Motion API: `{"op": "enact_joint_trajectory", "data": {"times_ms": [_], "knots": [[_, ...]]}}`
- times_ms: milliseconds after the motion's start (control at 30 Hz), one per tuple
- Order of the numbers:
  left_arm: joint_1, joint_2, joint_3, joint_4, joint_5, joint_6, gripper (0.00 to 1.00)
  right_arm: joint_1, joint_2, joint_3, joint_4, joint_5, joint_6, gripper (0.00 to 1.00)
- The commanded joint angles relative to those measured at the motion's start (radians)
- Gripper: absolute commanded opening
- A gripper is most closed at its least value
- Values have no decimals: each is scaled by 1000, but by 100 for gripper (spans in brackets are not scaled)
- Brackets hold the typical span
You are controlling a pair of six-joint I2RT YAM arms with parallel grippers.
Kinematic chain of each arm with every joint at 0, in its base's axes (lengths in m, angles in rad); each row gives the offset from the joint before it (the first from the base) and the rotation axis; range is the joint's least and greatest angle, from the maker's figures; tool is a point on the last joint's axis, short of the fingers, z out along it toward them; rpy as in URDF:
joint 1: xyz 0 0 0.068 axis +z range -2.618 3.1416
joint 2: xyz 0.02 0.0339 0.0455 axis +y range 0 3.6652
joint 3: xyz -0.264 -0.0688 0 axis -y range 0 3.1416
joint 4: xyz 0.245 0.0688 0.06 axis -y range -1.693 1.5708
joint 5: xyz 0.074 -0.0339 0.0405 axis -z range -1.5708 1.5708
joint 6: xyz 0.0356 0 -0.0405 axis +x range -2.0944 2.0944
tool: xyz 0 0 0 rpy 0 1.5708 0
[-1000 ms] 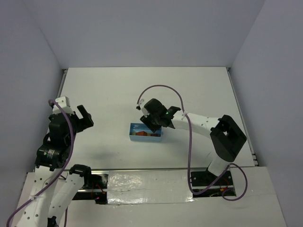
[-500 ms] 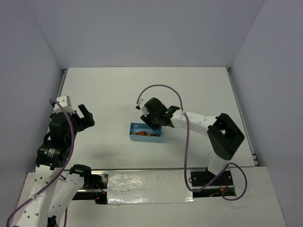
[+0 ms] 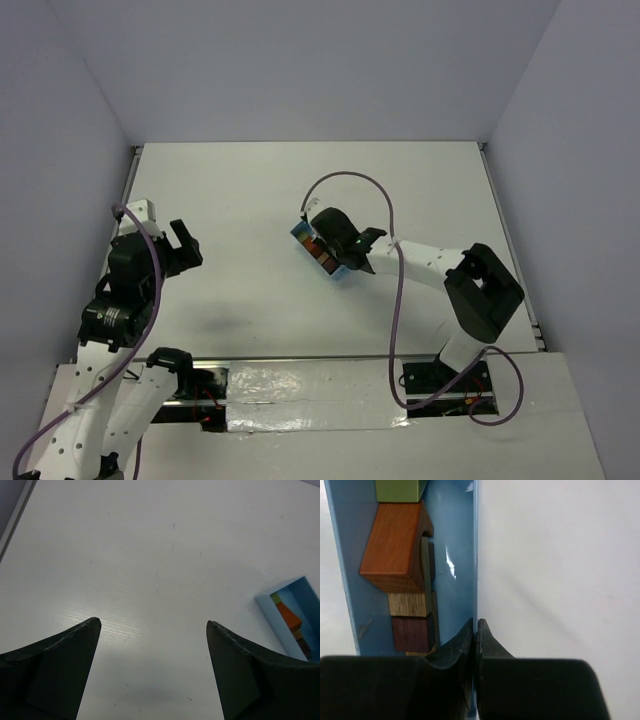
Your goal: Build the wood block tower
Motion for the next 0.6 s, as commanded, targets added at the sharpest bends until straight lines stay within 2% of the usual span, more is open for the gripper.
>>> {"op": "enact_joint_trajectory", "data": {"times_ms": [0, 67, 167, 300, 533, 567], "knots": [[-4, -6, 0, 38, 6, 19, 99, 2, -70, -16, 177, 398, -63, 4], [-4, -6, 2, 38, 6, 20, 99, 2, -50, -1, 219, 574, -130, 4], [-4, -5, 2, 38, 4, 19, 99, 19, 33, 49, 259, 686, -205, 6], [-2, -8, 2, 36, 7, 20, 100, 58, 224, 151, 205, 870, -216, 9], [-4, -17, -1, 43, 17, 20, 99, 126, 366, 221, 110, 895, -98, 16], [-4, -15, -1, 43, 18, 23, 100, 132, 368, 230, 80, 883, -80, 20]]}}
